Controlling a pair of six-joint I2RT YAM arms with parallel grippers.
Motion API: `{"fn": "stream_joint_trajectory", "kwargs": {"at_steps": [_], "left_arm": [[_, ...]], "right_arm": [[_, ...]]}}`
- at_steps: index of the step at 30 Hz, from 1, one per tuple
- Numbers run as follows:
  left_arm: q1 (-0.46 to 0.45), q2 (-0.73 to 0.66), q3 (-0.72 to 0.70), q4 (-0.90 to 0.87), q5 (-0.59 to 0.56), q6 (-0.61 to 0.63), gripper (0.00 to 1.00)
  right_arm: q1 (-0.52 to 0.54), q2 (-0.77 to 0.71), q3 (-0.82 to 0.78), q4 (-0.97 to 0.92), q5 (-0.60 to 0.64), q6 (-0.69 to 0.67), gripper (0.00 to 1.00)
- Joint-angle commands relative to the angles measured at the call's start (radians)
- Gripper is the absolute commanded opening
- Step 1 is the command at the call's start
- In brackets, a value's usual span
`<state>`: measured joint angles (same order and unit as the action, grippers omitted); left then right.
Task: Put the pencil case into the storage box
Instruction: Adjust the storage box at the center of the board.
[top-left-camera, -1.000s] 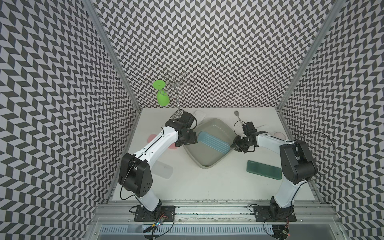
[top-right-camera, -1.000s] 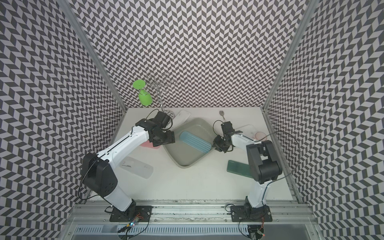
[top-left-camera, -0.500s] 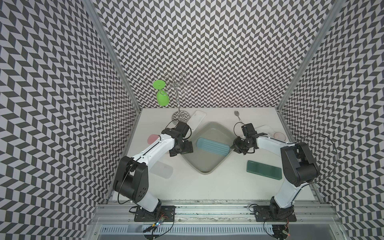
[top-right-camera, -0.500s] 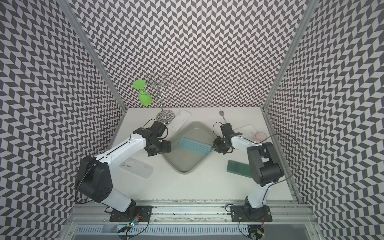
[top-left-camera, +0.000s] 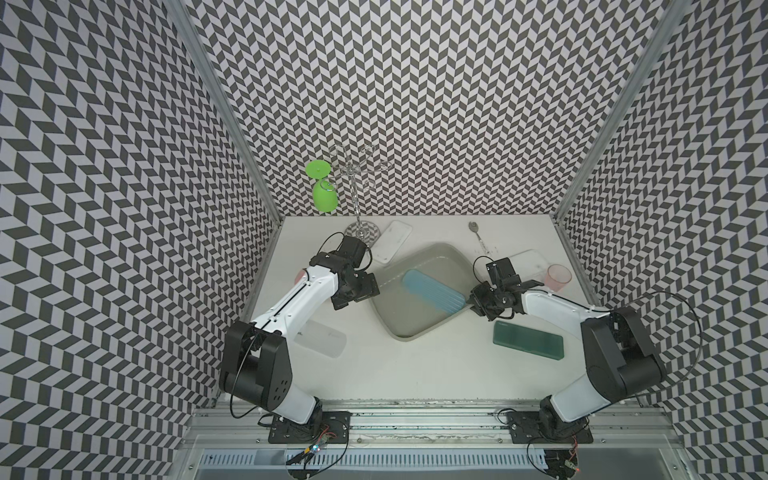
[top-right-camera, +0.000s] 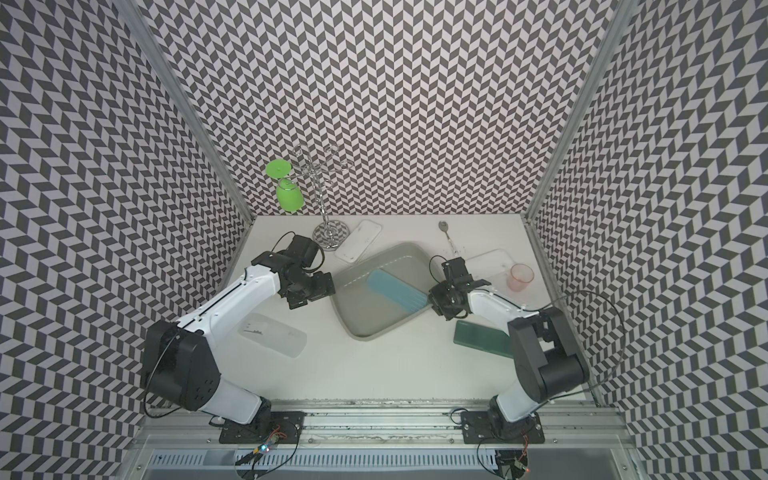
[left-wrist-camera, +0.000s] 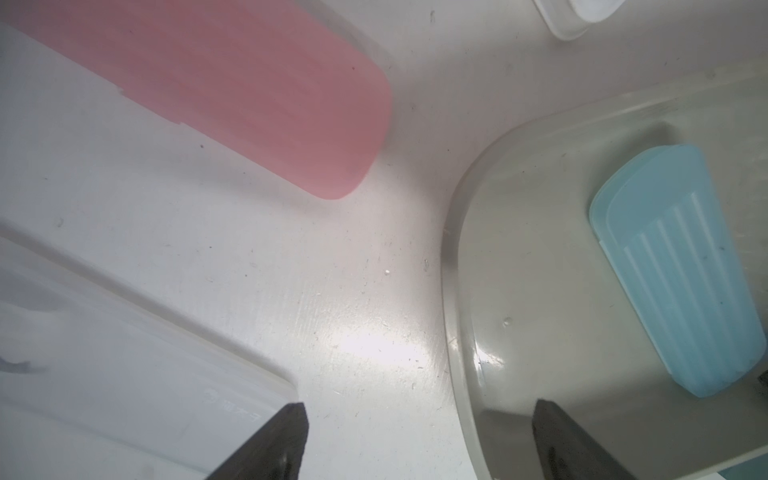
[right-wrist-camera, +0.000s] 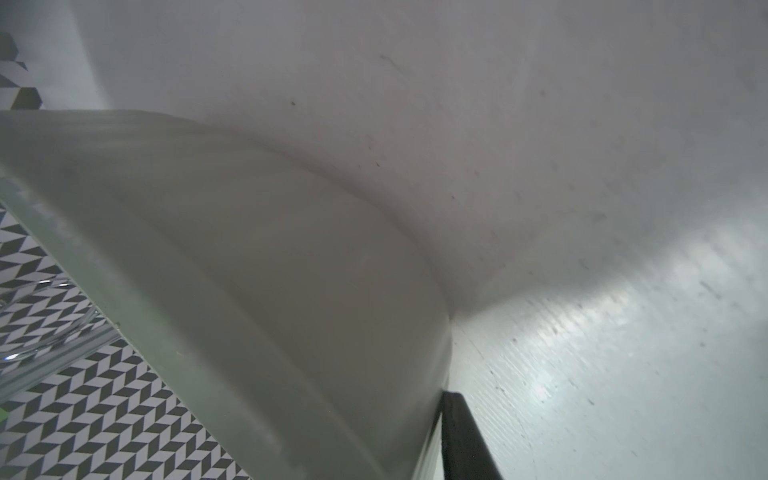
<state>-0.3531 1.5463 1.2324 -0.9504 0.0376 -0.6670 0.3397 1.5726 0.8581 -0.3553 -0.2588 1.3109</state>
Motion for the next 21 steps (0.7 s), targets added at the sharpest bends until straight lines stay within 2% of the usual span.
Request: {"fn": "stream_joint_trajectory", "kwargs": {"at_steps": [1,6,9,10,13,14,16,21], "left_arm": [[-0.001,0.027,0.009,0.039,0.066,-0.052,0.90],[-0.017,0.066,0.000,0.077,0.096,-0.069,0.87],[-0.024,0.091,-0.024,0.111,0.099,-0.050,0.85],[-0.024,0.104,-0.033,0.119,0.095,-0.039,0.84],[-0.021,0.139,-0.036,0.132,0.070,0.000,0.83],[-0.019,0.149,-0.030,0.134,0.063,0.014,0.82],[-0.015,0.168,-0.010,0.127,0.045,0.035,0.81],[-0.006,0.200,0.043,0.099,0.027,0.064,0.80]], "right_arm": [[0.030,-0.037,-0.026,0.096,0.024,0.105,0.22],[0.057,-0.054,-0.096,0.186,0.033,0.187,0.22],[0.059,-0.049,-0.078,0.178,0.038,0.154,0.26],[0.059,-0.045,-0.064,0.164,0.034,0.132,0.32],[0.058,-0.021,-0.004,0.103,-0.008,0.046,0.59],[0.059,-0.012,0.024,0.065,-0.019,0.007,0.65],[0.057,-0.012,0.067,-0.003,-0.036,-0.056,0.74],[0.024,-0.061,0.105,-0.103,-0.075,-0.134,0.88]]}}
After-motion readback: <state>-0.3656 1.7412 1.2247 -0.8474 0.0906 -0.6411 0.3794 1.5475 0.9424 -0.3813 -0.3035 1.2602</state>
